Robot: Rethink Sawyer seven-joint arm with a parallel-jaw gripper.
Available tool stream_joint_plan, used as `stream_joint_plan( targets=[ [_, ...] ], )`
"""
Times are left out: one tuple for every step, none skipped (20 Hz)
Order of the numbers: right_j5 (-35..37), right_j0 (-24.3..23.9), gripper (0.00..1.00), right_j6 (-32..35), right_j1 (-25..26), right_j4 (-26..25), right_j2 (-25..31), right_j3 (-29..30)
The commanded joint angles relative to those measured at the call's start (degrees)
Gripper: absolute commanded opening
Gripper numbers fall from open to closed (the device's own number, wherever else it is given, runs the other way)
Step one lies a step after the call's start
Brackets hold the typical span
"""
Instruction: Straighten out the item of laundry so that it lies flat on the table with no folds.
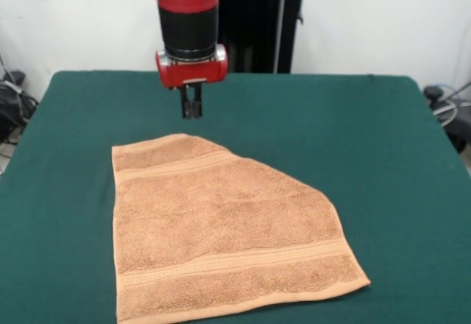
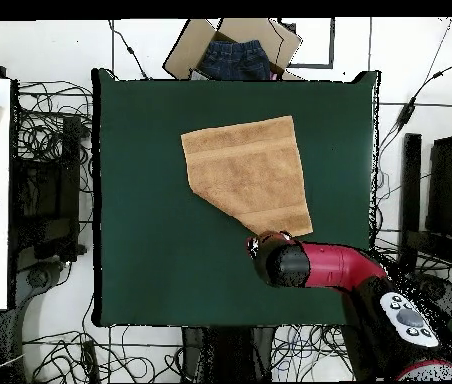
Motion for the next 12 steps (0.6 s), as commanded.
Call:
stream_joint_plan(
  targets=[
    [-6.1, 0.4, 0.0, 11.3, 4.4, 0.3, -2.4, 1.2],
    [-6.5, 0.5, 0.0, 11.3, 4.7, 0.2, -2.7, 1.2],
    [-7.0, 0.6, 0.0, 11.4, 5.0, 0.2, -2.9, 1.2],
    [-7.4, 0.5, 0.0, 11.5, 5.2, 0.4, -3.1, 1.4],
    [-7.5, 0.6, 0.0, 11.4, 5.4, 0.4, -3.2, 1.3],
    [-7.8, 0.7, 0.0, 11.4, 5.5, 0.6, -3.4, 1.4],
    [-8.2, 0.8, 0.0, 11.5, 5.5, 0.6, -3.4, 1.5],
    [-8.6, 0.8, 0.0, 11.5, 5.5, 0.7, -3.5, 1.7],
    [-9.1, 1.0, 0.0, 11.7, 5.5, 0.8, -3.7, 1.9],
    [-9.6, 1.1, 0.0, 11.8, 5.5, 0.8, -3.9, 2.2],
    [-10.3, 1.2, 0.0, 12.1, 5.4, 0.9, -4.3, 2.6],
    [-10.6, 1.5, 0.0, 12.4, 5.1, 1.0, -4.7, 2.9]
  ],
)
